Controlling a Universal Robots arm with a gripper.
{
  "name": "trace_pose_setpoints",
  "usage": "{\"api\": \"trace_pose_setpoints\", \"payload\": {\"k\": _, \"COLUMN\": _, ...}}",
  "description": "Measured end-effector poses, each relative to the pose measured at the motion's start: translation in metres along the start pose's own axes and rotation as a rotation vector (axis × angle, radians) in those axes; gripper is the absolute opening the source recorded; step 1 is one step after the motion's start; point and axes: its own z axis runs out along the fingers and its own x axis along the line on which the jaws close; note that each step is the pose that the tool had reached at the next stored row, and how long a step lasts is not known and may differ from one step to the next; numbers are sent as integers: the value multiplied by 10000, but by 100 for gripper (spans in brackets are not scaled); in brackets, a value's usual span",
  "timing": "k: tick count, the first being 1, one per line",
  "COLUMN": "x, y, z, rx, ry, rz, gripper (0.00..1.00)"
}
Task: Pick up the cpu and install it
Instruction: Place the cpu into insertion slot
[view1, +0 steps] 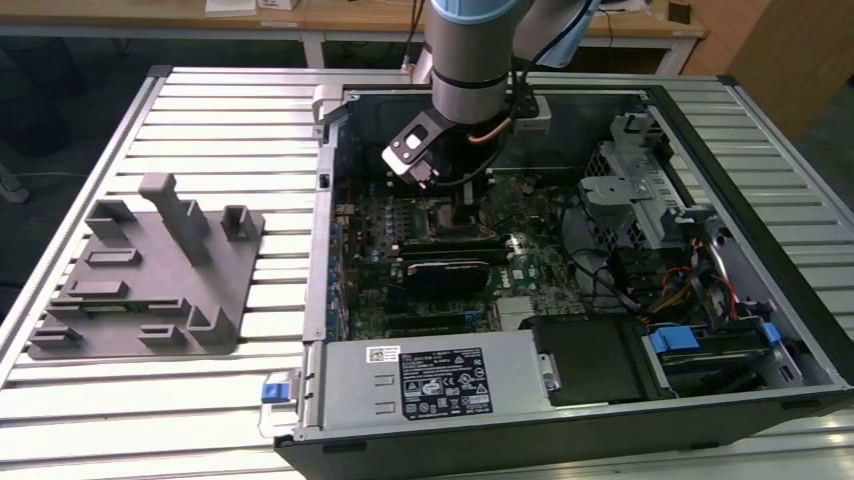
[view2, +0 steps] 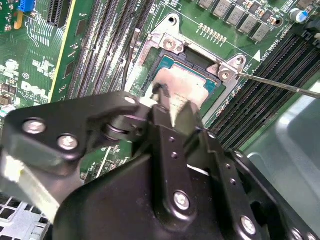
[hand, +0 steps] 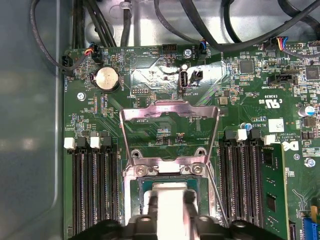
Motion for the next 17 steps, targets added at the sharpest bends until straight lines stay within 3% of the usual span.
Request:
{"api": "trace_pose_setpoints", "payload": {"k": 1, "x": 0, "y": 0, "z": 0, "rx": 0, "ry": 0, "rz": -1, "gripper": 30}}
{"api": "trace_pose_setpoints", "payload": {"k": 5, "x": 0, "y": 0, "z": -2, "rx": 0, "ry": 0, "rz": 0, "gripper": 13}}
{"api": "trace_pose_setpoints", "payload": {"k": 12, "x": 0, "y": -4, "z": -5, "rx": 1, "ry": 0, "rz": -1, "gripper": 11}}
{"api": "trace_pose_setpoints", "payload": {"k": 17, "x": -1, "y": -33, "z": -5, "rx": 0, "ry": 45, "rz": 2, "gripper": 11}}
